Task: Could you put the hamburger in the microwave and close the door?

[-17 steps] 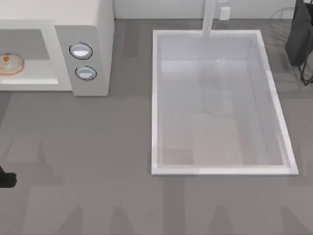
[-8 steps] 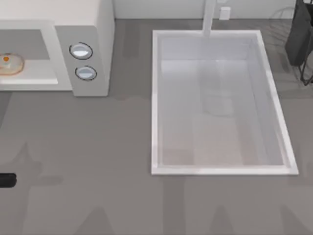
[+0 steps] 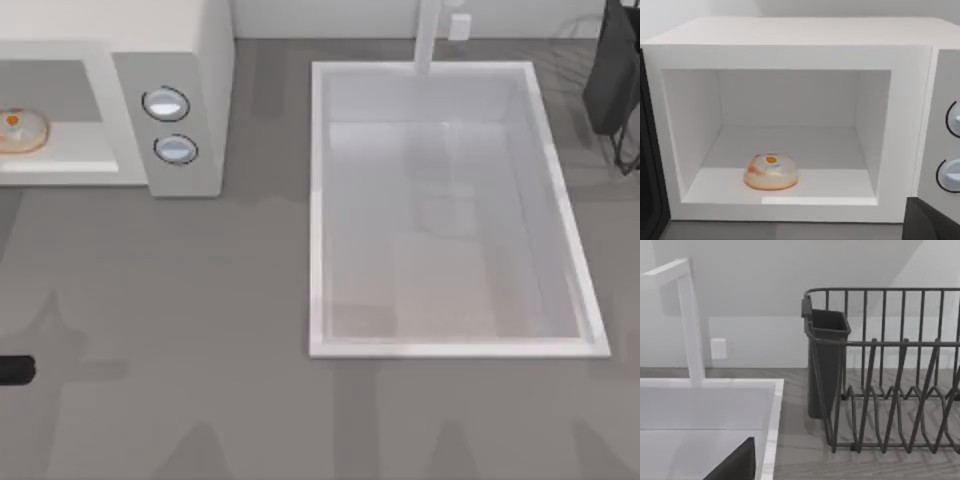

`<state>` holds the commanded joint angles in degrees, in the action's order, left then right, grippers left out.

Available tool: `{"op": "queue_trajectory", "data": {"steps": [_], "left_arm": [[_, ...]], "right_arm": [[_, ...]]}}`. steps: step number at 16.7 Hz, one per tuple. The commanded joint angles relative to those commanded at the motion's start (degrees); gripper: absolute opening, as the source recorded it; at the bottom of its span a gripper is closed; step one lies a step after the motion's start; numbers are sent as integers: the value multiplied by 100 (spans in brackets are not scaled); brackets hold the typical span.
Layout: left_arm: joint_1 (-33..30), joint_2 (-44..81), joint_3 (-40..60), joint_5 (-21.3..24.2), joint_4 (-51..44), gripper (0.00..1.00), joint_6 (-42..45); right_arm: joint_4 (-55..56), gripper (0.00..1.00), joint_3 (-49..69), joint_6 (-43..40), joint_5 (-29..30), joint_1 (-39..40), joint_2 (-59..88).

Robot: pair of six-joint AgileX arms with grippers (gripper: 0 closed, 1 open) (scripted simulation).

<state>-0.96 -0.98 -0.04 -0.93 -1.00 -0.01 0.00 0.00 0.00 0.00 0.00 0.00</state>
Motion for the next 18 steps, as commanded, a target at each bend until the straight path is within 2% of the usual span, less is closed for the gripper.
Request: {"op": "queue_trajectory", "data": {"steps": [5, 8, 18], "left_arm": [[-693, -817, -62, -685, -798, 0, -16], [-924, -1112, -63, -925, -1049, 0, -18], [-733, -1634, 17, -723, -1512, 0, -33]], "right_arm": [[0, 100, 0, 0, 0, 0, 0], [0, 100, 0, 0, 0, 0, 0], [0, 100, 0, 0, 0, 0, 0]]}}
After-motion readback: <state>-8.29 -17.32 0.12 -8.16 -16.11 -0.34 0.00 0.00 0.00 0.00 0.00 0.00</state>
